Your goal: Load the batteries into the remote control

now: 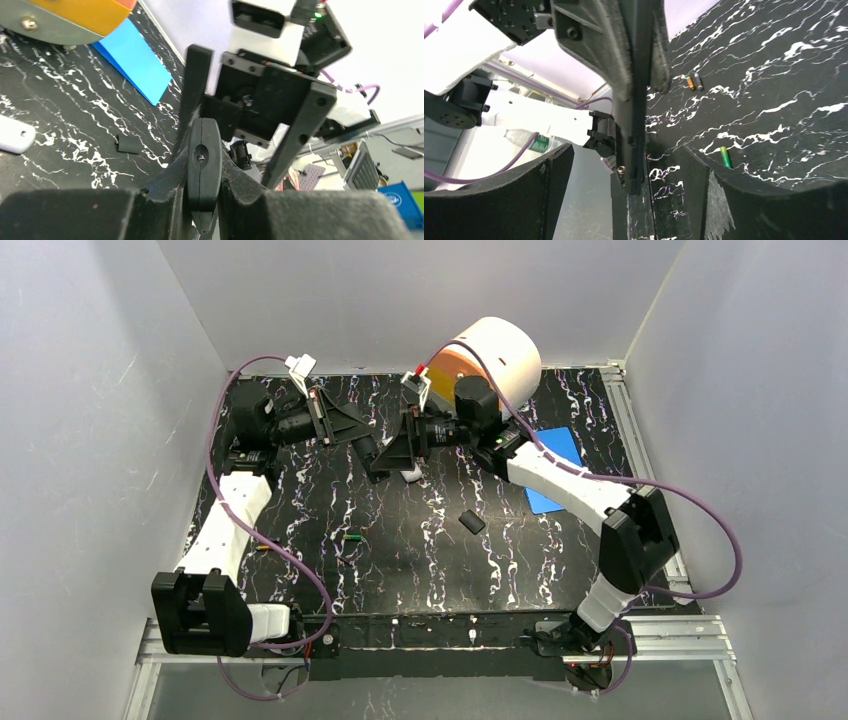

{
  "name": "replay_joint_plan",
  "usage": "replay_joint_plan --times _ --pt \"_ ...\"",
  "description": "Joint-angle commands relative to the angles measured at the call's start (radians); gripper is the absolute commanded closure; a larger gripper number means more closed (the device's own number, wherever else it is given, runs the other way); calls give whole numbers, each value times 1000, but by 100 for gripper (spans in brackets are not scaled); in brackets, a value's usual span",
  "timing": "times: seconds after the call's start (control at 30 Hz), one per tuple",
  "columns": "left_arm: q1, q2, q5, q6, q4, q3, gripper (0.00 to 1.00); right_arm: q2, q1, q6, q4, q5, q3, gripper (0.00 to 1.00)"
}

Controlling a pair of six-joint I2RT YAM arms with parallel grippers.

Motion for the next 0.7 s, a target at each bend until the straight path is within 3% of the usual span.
replay_joint_plan --times 0.0,0.1,0.2,0.3,0.43,0.57,0.67 --pt "-16 -25 123 -29 96 49 100 30 8 23 126 -103 64 19" --pt "-25 -17 136 -76 165 48 100 53 8 176 307 -146 40 36" --pt "-25 -15 115 -125 208 50 100 94 8 414 551 -176 13 66" --pt "-26 -26 65 -186 247 45 84 116 6 523 686 -145 -5 83" --pt "-25 -51 -6 -255 283 37 68 113 2 518 679 -65 -17 91" --pt "-25 -58 -37 -290 310 32 69 109 -3 543 715 -6 -44 95" --pt "-25 -55 -45 -292 316 22 75 109 -11 574 759 15 -69 95"
